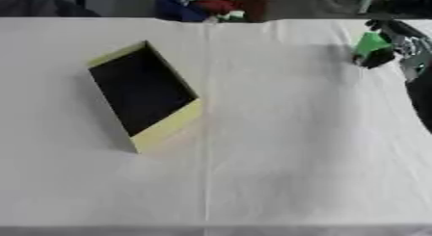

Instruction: Pick up objects on the table and place them in the box.

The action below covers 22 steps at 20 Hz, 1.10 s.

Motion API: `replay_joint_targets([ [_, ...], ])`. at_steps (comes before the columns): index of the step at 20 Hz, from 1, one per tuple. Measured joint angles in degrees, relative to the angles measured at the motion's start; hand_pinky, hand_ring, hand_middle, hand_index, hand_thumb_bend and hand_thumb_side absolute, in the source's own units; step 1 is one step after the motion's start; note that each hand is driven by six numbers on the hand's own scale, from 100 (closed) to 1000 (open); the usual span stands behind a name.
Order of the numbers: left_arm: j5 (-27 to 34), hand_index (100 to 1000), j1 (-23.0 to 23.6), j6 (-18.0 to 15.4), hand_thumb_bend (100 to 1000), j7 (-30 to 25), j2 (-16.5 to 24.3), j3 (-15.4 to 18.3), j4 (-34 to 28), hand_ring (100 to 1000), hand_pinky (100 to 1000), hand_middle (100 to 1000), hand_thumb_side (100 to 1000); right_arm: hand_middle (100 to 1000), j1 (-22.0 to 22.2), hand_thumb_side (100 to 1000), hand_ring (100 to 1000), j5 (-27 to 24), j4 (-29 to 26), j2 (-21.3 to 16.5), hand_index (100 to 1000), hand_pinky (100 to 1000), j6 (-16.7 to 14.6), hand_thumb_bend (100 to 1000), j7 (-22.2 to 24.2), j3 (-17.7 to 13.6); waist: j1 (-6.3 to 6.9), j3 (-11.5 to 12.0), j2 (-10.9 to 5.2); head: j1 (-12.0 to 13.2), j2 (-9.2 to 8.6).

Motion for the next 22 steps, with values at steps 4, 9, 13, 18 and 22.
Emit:
replay_joint_targets([
  [4, 0.0, 818, 0.0, 0.0, 228, 0.0, 0.0, 0.0, 0.0, 698, 656, 741, 586, 921, 0.0, 114, 1000, 1.7, 0.1, 0.0, 996, 892, 1.3, 273, -4.3, 0.0, -0.03, 0.0, 0.01, -0.3, 0.0],
  [9, 0.0, 818, 0.0, 0.0, 228, 0.0, 0.0, 0.0, 0.0, 699, 657, 741, 586, 918, 0.0, 124, 1000, 2.7, 0.5, 0.0, 995, 890, 2.1, 256, -9.3, 0.0, -0.1, 0.1, 0.0, -1.4, 0.0],
  [13, 0.0, 818, 0.0, 0.0, 228, 0.0, 0.0, 0.0, 0.0, 699, 657, 741, 586, 917, 0.0, 127, 1000, 3.0, 0.9, 0.0, 995, 890, 2.1, 251, -11.1, 0.0, -0.13, 0.1, -0.05, -2.5, 0.0],
  [18, 0.0, 818, 0.0, 0.0, 228, 0.0, 0.0, 0.0, 0.0, 699, 657, 741, 586, 917, 0.0, 127, 1000, 3.2, 1.2, 0.0, 995, 890, 2.2, 251, -12.0, 0.0, -0.2, 0.1, -0.1, -3.2, 0.0],
  [22, 0.0, 818, 0.0, 0.0, 227, -0.1, 0.0, 0.0, 0.0, 700, 657, 742, 587, 910, 0.1, 180, 1000, 3.0, 2.3, -0.1, 999, 880, 3.0, 234, -12.4, 0.0, -0.37, 0.1, -0.12, -5.5, 0.0],
])
